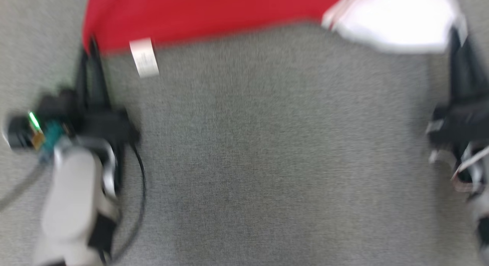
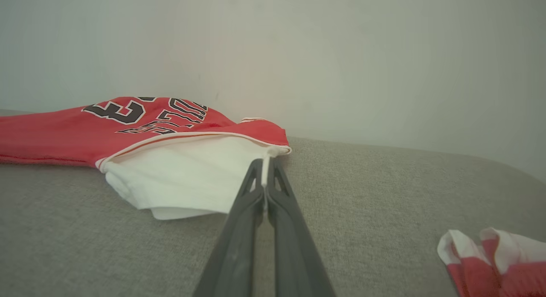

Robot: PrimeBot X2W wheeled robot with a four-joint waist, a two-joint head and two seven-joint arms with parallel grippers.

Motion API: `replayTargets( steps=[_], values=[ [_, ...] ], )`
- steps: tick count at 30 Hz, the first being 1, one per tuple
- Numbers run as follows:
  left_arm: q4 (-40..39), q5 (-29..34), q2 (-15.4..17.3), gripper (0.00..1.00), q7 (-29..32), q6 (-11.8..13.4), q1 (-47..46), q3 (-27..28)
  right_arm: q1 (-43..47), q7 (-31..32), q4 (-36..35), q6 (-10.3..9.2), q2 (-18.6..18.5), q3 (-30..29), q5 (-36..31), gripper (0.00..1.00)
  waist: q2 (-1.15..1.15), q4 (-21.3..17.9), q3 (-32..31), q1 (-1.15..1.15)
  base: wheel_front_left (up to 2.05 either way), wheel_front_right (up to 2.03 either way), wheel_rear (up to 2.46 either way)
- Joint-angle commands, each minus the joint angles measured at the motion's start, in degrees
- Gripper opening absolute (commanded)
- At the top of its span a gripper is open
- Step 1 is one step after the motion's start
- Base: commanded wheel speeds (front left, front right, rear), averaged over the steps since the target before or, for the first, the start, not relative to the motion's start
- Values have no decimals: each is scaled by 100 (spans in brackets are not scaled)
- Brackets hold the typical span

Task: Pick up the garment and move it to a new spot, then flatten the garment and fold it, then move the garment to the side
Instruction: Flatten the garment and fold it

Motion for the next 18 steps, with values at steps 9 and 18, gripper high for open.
replayTargets(
  steps=[9, 18],
  values=[
    [103, -80, -374, 0, 60, -107, 2059, 526, 1961, 0, 118, -19, 774, -304, 39, 0, 1, -446, -1930, 3, 0, 0, 0],
    [39, 16, -522, 0, 47, -175, 3312, 803, 3034, 0, 122, -19, 1094, -271, -67, 0, 1, -609, -2867, 3, 0, 0, 0]
  ],
)
